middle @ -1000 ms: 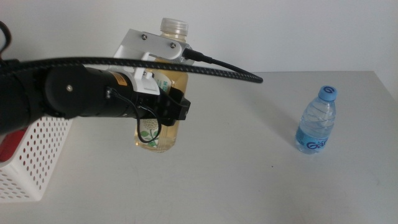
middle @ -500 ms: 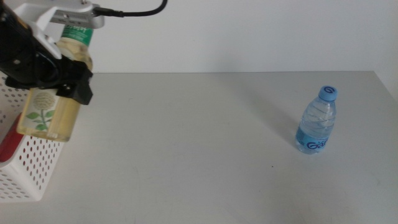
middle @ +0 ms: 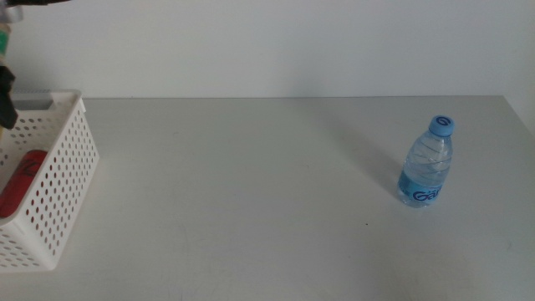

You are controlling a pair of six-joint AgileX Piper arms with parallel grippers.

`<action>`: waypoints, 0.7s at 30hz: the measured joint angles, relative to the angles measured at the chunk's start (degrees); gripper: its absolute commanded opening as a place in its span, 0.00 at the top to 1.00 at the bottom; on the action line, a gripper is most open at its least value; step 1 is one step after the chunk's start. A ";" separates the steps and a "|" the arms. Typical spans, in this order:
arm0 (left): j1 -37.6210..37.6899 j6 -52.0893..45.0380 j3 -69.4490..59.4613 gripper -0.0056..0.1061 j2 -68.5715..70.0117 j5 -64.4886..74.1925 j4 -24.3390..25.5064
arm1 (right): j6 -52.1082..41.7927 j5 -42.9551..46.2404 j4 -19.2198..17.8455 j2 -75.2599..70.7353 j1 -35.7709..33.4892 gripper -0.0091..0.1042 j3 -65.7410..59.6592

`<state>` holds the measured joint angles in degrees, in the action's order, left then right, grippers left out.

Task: Use arms to grab the bottles and put them into the dustbin to the left of the table.

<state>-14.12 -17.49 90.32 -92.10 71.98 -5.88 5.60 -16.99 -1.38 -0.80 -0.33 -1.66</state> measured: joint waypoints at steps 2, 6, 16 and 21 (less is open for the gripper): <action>-2.44 -0.91 0.05 0.97 -0.57 0.06 0.00 | 0.00 0.00 0.00 0.00 0.00 0.09 0.00; -7.26 -1.69 0.05 0.97 -2.57 0.24 0.00 | 0.00 0.00 0.00 0.00 0.00 0.09 0.00; -9.19 -0.61 0.05 0.97 -11.36 -0.56 -0.65 | 0.00 0.00 0.00 0.00 0.00 0.09 0.00; -8.93 0.87 -1.41 0.97 -13.60 -1.33 0.06 | 0.00 0.00 0.00 0.00 0.00 0.09 0.00</action>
<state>-23.05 -16.62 88.90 -105.70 70.65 -5.83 5.60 -16.99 -1.38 -0.80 -0.33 -1.66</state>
